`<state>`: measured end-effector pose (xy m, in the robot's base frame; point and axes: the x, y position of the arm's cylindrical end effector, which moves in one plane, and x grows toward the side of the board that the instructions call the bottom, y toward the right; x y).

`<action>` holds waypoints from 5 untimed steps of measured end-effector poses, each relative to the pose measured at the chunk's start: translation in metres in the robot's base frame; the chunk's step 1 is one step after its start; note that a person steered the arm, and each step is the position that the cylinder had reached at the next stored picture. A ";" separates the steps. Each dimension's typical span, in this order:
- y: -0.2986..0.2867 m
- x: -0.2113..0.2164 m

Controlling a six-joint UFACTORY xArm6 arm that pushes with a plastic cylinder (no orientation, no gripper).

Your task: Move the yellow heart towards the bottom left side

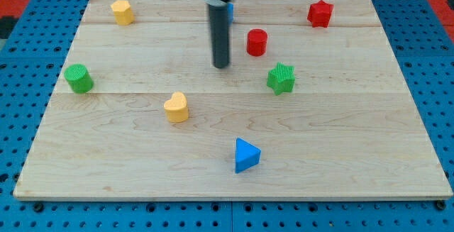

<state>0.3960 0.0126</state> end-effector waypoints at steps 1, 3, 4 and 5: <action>0.054 0.008; 0.085 0.024; 0.063 0.024; 0.044 0.024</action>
<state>0.4198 0.0565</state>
